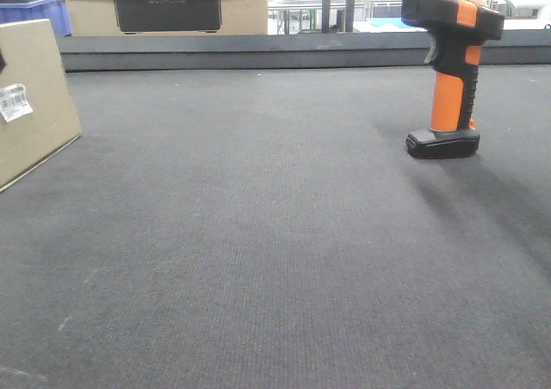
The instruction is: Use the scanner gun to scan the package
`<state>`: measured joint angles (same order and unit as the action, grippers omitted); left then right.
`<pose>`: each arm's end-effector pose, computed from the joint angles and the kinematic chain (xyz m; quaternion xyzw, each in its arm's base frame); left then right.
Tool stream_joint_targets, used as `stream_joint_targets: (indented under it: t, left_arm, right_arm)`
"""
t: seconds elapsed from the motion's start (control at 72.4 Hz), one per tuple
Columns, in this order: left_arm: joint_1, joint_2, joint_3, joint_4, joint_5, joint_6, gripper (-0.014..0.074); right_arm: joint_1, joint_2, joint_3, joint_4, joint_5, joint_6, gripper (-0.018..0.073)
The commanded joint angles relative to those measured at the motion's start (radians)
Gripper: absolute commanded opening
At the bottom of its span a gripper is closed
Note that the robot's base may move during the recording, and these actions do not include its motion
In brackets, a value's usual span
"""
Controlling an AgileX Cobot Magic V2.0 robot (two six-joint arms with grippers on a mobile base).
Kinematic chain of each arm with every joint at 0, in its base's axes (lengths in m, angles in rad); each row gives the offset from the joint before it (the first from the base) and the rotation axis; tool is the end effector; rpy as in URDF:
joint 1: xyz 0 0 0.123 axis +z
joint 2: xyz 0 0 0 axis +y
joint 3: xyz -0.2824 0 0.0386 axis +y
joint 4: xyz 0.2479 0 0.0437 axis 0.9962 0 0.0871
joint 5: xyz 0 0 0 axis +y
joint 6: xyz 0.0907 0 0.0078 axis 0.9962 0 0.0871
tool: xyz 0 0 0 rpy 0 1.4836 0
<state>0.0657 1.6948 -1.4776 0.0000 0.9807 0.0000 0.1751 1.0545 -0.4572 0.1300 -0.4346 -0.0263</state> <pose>0.3642 0.0240 0.3061 -0.0320 0.9731 0.0075 0.2279 0.2119 0.0325 0.2771 -0.0121 0.7342 0.0704 0.6751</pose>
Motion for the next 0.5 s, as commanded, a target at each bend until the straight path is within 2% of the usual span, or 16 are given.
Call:
stream_joint_targets:
  t: [0.0,0.262,0.359,0.442,0.483]
  left_arm:
    - [-0.006,-0.013,-0.002,0.008,-0.007,-0.032,0.0604]
    - [-0.006,-0.089,-0.037,0.071,0.042,-0.039,0.0579]
    - [-0.006,-0.157,-0.037,0.094,0.051,-0.074,0.057]
    - [-0.006,-0.213,-0.037,0.101,0.049,-0.089,0.0534]
    - [-0.006,-0.25,-0.029,0.099,0.044,-0.089,0.0486]
  right_arm:
    - [-0.002,-0.008,0.004,-0.006,-0.016,-0.002,0.0561]
    - [-0.002,-0.087,0.004,-0.006,0.094,-0.002,0.0561]
    - [-0.002,-0.136,0.004,-0.006,0.145,-0.002,0.0559]
    - [-0.002,-0.167,0.004,-0.006,0.172,-0.002,0.0559]
    - [-0.002,-0.185,0.004,-0.006,0.189,-0.002,0.0559]
